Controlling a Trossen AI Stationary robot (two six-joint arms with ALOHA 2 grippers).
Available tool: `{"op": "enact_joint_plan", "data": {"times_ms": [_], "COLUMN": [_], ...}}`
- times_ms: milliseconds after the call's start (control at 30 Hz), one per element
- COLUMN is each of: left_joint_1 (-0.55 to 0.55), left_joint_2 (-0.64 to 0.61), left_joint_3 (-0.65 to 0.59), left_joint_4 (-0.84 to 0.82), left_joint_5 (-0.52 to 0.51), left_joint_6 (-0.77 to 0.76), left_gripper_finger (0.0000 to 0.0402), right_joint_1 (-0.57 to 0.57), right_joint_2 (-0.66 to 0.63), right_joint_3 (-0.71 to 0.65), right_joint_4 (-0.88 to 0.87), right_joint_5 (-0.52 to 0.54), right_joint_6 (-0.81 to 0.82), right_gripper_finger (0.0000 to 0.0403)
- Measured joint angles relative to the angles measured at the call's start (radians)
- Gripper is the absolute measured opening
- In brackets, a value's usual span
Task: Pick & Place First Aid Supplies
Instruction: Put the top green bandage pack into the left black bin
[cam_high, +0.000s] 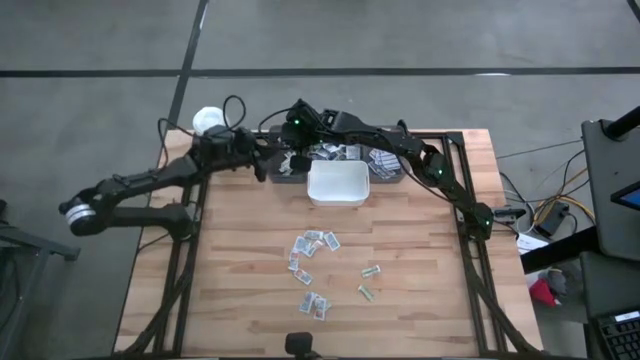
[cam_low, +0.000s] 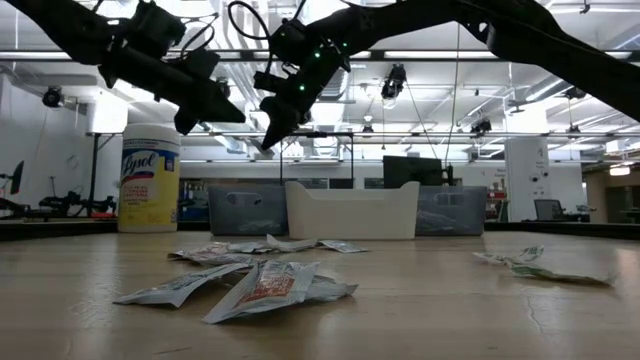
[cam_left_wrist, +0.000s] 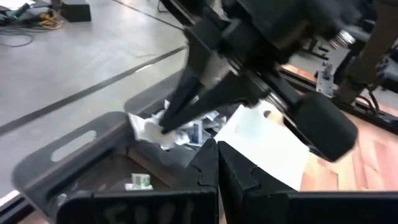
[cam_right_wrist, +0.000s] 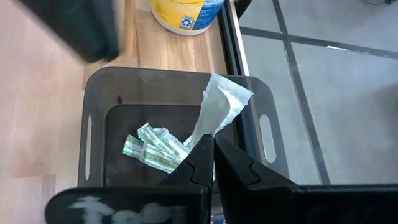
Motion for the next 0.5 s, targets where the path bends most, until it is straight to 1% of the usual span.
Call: {"op": "enact_joint_plan", "data": {"times_ms": [133, 233, 367, 500], "left_joint_1": [0.021, 0.038, 0.051, 0.05], "left_joint_2": [0.016, 0.064, 0.124, 0.155], "left_joint_3": [0.0, 0.0, 0.0, 0.0], "left_joint_4": [0.031, 0.063, 0.186, 0.225], "left_joint_5": [0.016, 0.02, 0.012, 0.013], "left_joint_6": [0.039, 0.083, 0.02, -0.008], "left_gripper_finger": [0.0, 0.0, 0.0, 0.0], "right_joint_1": [0.0, 0.0, 0.0, 0.001], "right_joint_2": [0.0, 0.0, 0.0, 0.0], "right_joint_3": [0.0, 0.0, 0.0, 0.0], "right_joint_4": [0.0, 0.0, 0.0, 0.001], "right_joint_5": [0.0, -0.003, -0.039, -0.042], "right_joint_6": [0.0, 0.0, 0.001, 0.003], "right_gripper_finger": [0.0008, 0.0008, 0.0008, 0.0008]}}
